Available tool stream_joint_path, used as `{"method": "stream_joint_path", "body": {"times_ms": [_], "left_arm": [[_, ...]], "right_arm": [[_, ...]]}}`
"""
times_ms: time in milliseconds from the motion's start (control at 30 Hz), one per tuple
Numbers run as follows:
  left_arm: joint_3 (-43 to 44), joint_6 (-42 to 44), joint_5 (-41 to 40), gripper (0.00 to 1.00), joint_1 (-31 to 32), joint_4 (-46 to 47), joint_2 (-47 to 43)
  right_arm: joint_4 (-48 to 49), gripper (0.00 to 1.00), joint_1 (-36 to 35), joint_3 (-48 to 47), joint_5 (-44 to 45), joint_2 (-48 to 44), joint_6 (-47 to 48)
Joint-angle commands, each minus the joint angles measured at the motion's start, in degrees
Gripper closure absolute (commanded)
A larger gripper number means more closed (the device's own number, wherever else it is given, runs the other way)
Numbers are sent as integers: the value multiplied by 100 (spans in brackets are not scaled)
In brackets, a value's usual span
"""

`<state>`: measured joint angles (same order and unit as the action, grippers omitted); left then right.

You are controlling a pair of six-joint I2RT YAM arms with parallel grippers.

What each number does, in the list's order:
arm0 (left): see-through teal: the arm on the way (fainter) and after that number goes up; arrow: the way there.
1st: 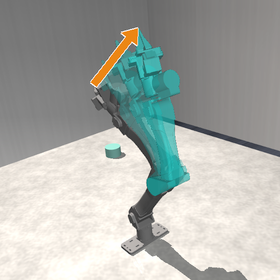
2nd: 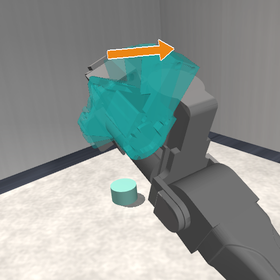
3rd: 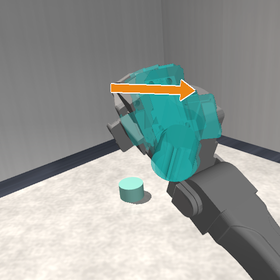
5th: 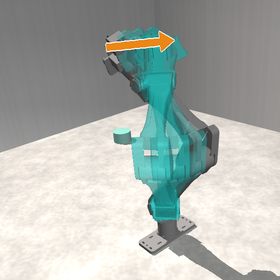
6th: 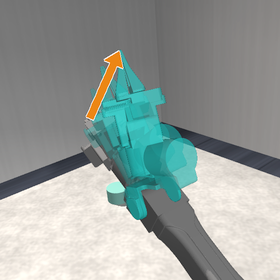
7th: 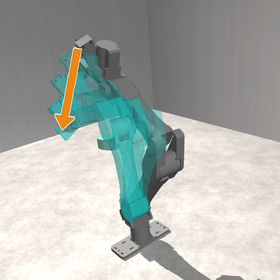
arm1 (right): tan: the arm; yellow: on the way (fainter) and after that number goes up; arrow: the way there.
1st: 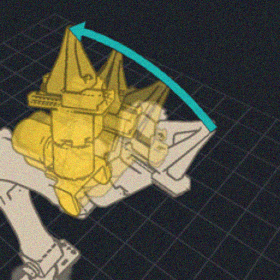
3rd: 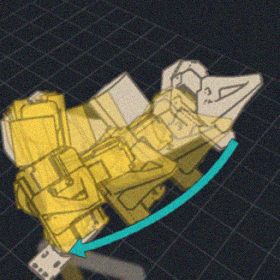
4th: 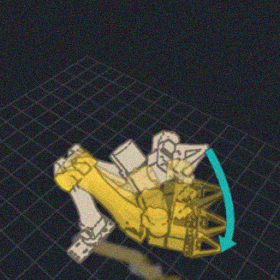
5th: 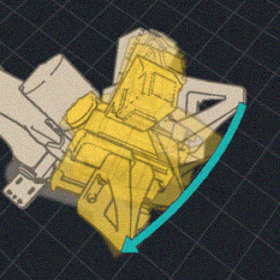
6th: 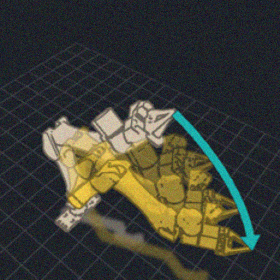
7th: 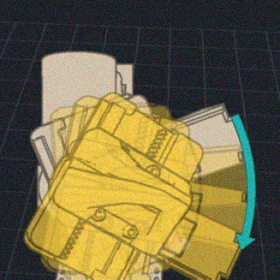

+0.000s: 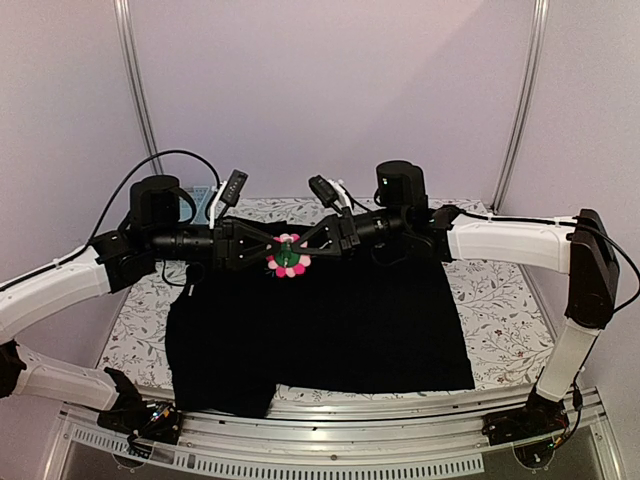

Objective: Pin the brooch onto the clothing
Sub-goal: Pass from the right arm to the left

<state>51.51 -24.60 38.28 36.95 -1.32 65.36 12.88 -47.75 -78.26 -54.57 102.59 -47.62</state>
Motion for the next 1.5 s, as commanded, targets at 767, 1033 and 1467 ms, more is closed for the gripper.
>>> {"method": "stream_joint_path", "body": {"times_ms": [767, 1033, 1467], "left_arm": [[-323, -597, -279, 100, 322, 310, -21], [-686, -1273, -720, 100, -20, 150, -224], [-2189, -2183, -866, 100, -1322, 369, -1522]], "right_arm": [[-32, 100, -31, -281, -131, 94, -13], [-847, 66, 436, -160, 574, -96, 159], [-5236, 1, 1522, 63, 6715, -501, 1547]]}}
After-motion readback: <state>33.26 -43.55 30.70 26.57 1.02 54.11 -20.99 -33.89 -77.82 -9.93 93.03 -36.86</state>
